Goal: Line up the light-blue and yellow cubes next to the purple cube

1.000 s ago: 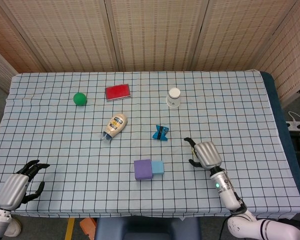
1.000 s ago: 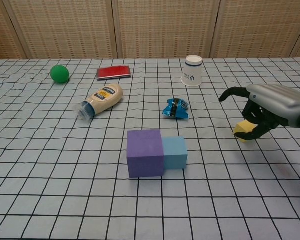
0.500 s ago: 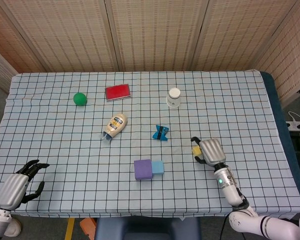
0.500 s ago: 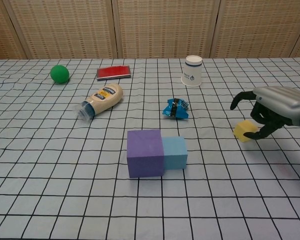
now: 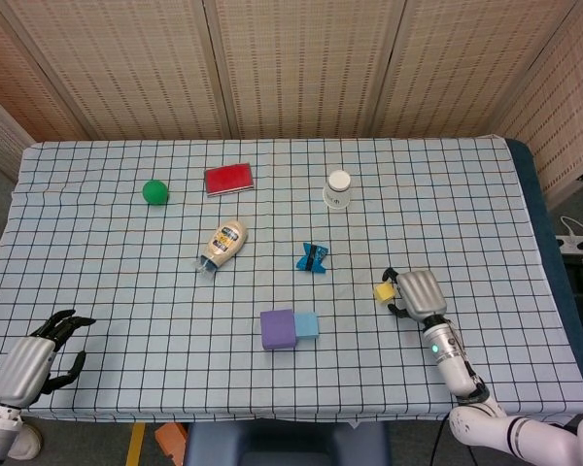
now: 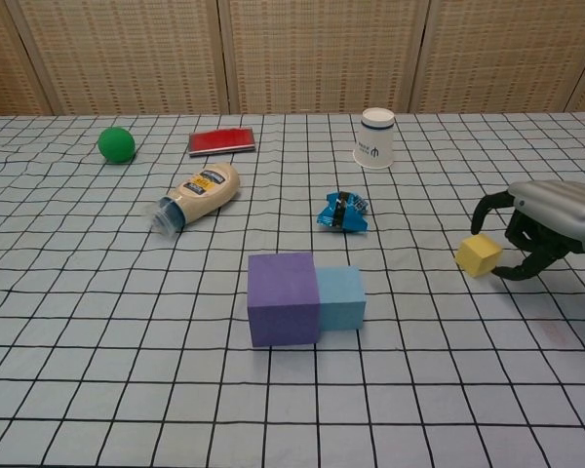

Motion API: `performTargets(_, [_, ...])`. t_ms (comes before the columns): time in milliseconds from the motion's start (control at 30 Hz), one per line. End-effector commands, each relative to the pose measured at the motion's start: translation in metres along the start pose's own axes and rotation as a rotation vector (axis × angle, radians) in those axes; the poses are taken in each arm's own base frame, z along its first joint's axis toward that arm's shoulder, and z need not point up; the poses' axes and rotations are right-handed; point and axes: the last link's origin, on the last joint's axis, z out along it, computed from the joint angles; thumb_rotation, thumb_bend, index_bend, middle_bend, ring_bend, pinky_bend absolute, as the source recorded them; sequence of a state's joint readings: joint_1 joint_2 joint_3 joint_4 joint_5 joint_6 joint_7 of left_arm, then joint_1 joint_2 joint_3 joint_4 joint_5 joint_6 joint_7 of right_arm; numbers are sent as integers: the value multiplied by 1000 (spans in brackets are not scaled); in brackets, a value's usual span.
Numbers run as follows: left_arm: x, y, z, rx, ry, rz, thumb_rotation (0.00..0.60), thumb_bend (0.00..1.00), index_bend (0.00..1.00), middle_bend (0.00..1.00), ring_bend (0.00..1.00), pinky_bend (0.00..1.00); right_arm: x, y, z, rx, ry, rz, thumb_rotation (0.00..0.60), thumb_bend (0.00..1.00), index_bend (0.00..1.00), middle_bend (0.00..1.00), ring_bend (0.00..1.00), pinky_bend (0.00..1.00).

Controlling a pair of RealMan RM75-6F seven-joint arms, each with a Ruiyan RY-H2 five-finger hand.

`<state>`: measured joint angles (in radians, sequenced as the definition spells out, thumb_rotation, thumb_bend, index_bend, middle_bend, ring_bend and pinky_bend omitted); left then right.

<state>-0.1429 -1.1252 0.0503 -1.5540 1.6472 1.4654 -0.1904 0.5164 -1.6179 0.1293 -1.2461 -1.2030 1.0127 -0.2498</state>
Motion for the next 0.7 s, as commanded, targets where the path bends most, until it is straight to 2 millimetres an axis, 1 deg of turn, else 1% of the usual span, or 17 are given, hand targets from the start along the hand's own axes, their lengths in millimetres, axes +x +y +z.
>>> performTargets(33, [0,0,0,0,1,0,600,503,269,285,141,396,-2,-1,0,6,0,2,600,133,409,893,826,1000])
performTargets(233, [1,0,0,1,3,-1,600,503,269,285,141,397,-4,-1,0,5,4,11,600,133,465,896,828,1000])
performTargets(433, [0,0,0,0,1,-1,600,503,269,285,141,396,-3,-2,-1,9,15,24,600,132,546,900,835,1000])
performTargets(567, [0,0,0,-2,-2,0,600,504,270,285,141,396,-2,-6,-4,25,20,46,600,132,591,902,836,1000])
performTargets(700, [-1,1,-1,-5,-5,1,600,503,269,285,141,396,1,-15,-9,52,23,71,600,132,600,902,836,1000])
